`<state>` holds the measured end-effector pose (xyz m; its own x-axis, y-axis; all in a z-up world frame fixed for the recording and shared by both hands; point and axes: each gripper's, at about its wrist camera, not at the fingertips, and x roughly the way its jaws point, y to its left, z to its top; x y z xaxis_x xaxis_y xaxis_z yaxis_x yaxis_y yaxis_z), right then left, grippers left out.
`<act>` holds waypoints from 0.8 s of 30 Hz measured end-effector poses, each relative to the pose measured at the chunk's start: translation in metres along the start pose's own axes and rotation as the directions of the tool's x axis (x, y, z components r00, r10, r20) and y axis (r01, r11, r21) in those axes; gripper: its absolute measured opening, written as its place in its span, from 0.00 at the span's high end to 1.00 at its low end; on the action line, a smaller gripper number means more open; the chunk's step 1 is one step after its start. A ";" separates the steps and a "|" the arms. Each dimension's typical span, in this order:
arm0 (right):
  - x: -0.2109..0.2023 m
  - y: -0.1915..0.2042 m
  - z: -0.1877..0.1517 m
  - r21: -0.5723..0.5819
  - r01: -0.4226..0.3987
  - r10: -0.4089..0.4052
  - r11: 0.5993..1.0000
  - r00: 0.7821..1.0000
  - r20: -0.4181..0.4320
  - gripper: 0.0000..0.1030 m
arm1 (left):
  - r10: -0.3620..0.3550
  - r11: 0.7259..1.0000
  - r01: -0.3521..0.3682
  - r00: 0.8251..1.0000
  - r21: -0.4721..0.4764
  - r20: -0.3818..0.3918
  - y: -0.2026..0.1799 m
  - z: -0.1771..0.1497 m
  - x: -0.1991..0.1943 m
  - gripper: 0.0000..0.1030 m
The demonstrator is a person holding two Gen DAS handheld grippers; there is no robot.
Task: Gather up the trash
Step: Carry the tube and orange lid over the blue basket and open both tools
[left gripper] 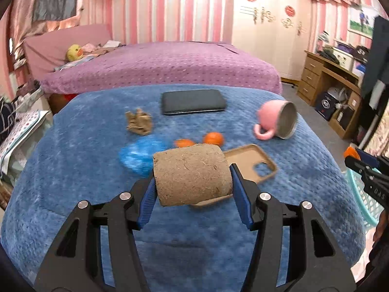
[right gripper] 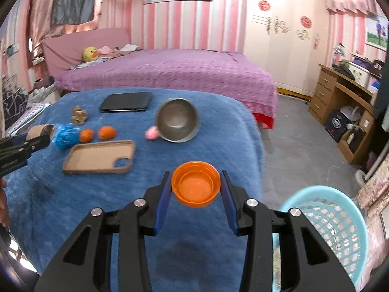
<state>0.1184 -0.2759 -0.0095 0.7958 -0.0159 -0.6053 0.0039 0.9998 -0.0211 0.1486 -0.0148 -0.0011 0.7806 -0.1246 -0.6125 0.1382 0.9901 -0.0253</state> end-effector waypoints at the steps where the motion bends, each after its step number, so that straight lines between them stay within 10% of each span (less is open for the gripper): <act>1: 0.000 -0.007 -0.002 0.008 0.006 -0.006 1.000 1.000 -0.004 0.61 | -0.005 1.000 0.005 1.000 0.009 0.002 -0.008 -0.001 0.000 0.46; 24: -0.045 -0.212 -0.071 0.184 0.191 -0.185 0.964 0.981 -0.050 0.61 | -0.243 0.949 0.238 0.970 0.205 -0.003 -0.242 -0.027 -0.007 0.46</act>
<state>0.0386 -0.4883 -0.0340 0.7499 -0.2015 -0.6301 0.2674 0.9635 0.0100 0.0929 -0.2522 -0.0123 0.7216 -0.3613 -0.5906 0.4426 0.8967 -0.0078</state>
